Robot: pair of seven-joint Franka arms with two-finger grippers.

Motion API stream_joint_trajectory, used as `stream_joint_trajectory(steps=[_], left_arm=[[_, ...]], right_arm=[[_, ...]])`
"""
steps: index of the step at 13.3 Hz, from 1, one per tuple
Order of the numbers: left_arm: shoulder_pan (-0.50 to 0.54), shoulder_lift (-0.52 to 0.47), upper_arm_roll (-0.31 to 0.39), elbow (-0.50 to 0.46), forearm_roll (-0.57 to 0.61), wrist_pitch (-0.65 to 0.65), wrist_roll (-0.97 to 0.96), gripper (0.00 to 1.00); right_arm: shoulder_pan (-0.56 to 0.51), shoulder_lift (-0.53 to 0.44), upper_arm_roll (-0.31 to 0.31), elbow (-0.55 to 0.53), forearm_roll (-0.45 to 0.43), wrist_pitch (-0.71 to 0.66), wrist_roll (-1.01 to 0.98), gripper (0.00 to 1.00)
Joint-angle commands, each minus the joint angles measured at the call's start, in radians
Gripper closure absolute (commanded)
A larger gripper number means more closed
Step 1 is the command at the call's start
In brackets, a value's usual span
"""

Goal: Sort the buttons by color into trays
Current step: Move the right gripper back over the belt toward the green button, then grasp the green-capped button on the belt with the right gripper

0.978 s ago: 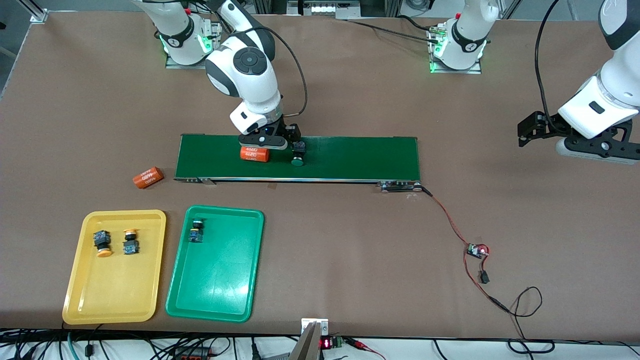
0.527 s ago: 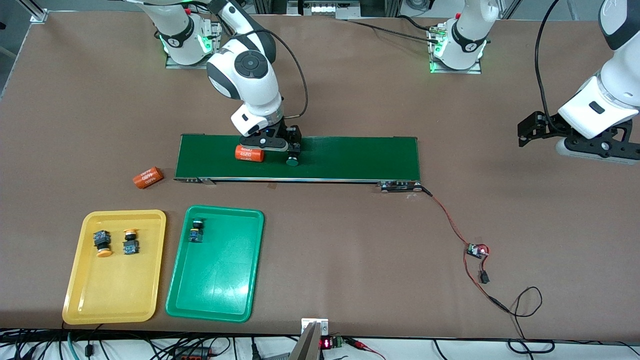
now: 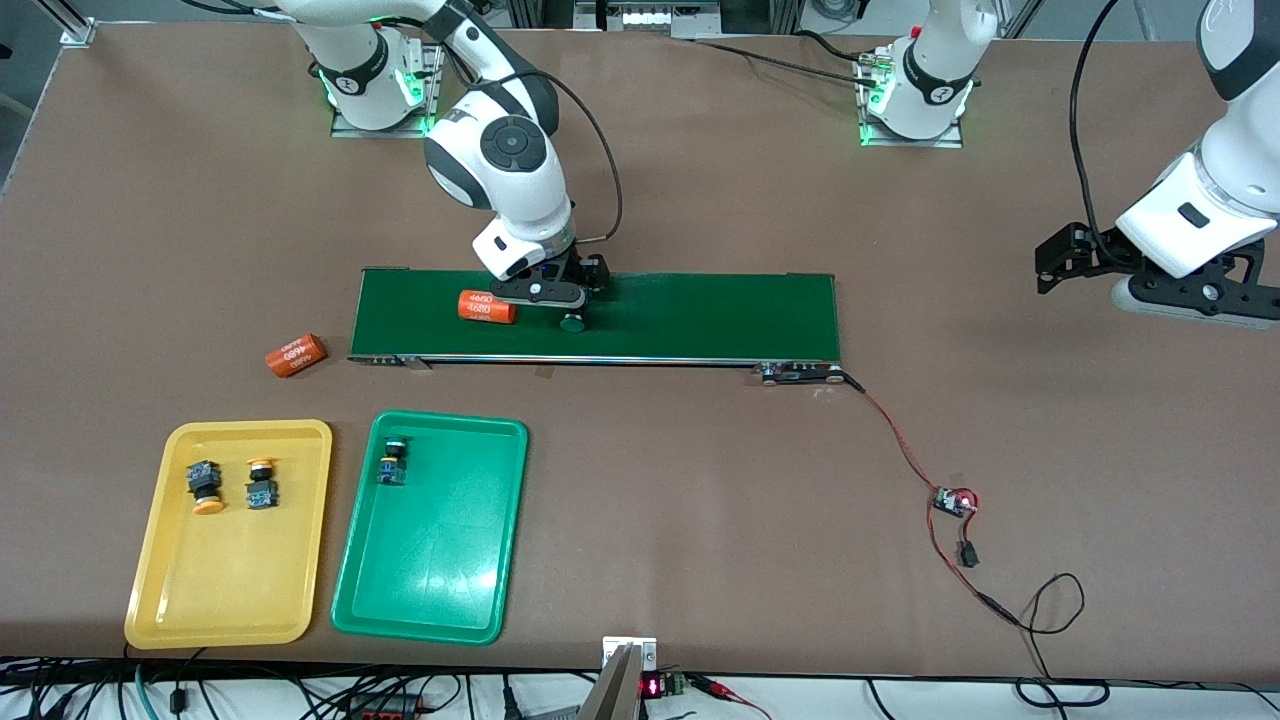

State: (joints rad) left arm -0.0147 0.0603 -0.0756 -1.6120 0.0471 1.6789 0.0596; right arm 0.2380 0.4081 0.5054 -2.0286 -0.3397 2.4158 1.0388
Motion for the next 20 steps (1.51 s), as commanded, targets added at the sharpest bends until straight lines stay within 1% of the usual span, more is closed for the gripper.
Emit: stream_joint_trajectory(steps=[1, 3, 5, 6, 7, 8, 10, 11, 13, 16, 18, 19, 20], left_arm=[[0.001, 0.01, -0.003, 0.024, 0.016, -0.016, -0.009, 0.0], [0.001, 0.01, -0.003, 0.024, 0.016, -0.016, -0.009, 0.0], [0.001, 0.01, -0.003, 0.024, 0.016, -0.015, -0.009, 0.0], [0.001, 0.01, -0.003, 0.024, 0.016, -0.016, -0.009, 0.0], [0.001, 0.01, -0.003, 0.024, 0.016, -0.016, -0.009, 0.0], [0.001, 0.01, -0.003, 0.024, 0.016, -0.016, -0.009, 0.0], [0.001, 0.01, -0.003, 0.024, 0.016, -0.015, -0.009, 0.0], [0.001, 0.01, -0.003, 0.024, 0.016, -0.015, -0.009, 0.0], [0.001, 0.01, -0.003, 0.024, 0.016, -0.016, -0.009, 0.0], [0.001, 0.01, -0.003, 0.024, 0.016, -0.015, -0.009, 0.0], [0.001, 0.01, -0.003, 0.026, 0.016, -0.016, -0.009, 0.0], [0.001, 0.01, -0.003, 0.024, 0.016, -0.015, -0.009, 0.0], [0.001, 0.01, -0.003, 0.024, 0.016, -0.016, -0.009, 0.0]], right_arm=[[0.003, 0.037, -0.013, 0.021, -0.038, -0.006, 0.02, 0.0], [0.001, 0.044, -0.021, 0.021, -0.057, -0.004, 0.018, 0.0], [-0.002, 0.049, -0.022, 0.021, -0.059, 0.005, 0.018, 0.0], [-0.003, 0.051, -0.027, 0.021, -0.059, 0.005, 0.017, 0.05], [-0.003, 0.051, -0.027, 0.021, -0.059, 0.006, 0.012, 0.19], [-0.005, 0.052, -0.027, 0.021, -0.059, 0.006, 0.007, 0.42], [-0.008, 0.054, -0.028, 0.021, -0.059, 0.006, 0.004, 0.79], [-0.008, 0.055, -0.028, 0.021, -0.059, 0.006, 0.003, 0.92], [-0.011, 0.054, -0.051, 0.031, -0.061, 0.006, -0.009, 0.95], [-0.017, 0.041, -0.085, 0.112, -0.05, -0.03, -0.059, 0.97], [-0.032, 0.038, -0.087, 0.189, -0.048, -0.111, -0.109, 0.97], [-0.042, 0.04, -0.103, 0.236, -0.048, -0.147, -0.158, 0.97], [-0.052, 0.047, -0.132, 0.272, -0.048, -0.152, -0.221, 0.97]])
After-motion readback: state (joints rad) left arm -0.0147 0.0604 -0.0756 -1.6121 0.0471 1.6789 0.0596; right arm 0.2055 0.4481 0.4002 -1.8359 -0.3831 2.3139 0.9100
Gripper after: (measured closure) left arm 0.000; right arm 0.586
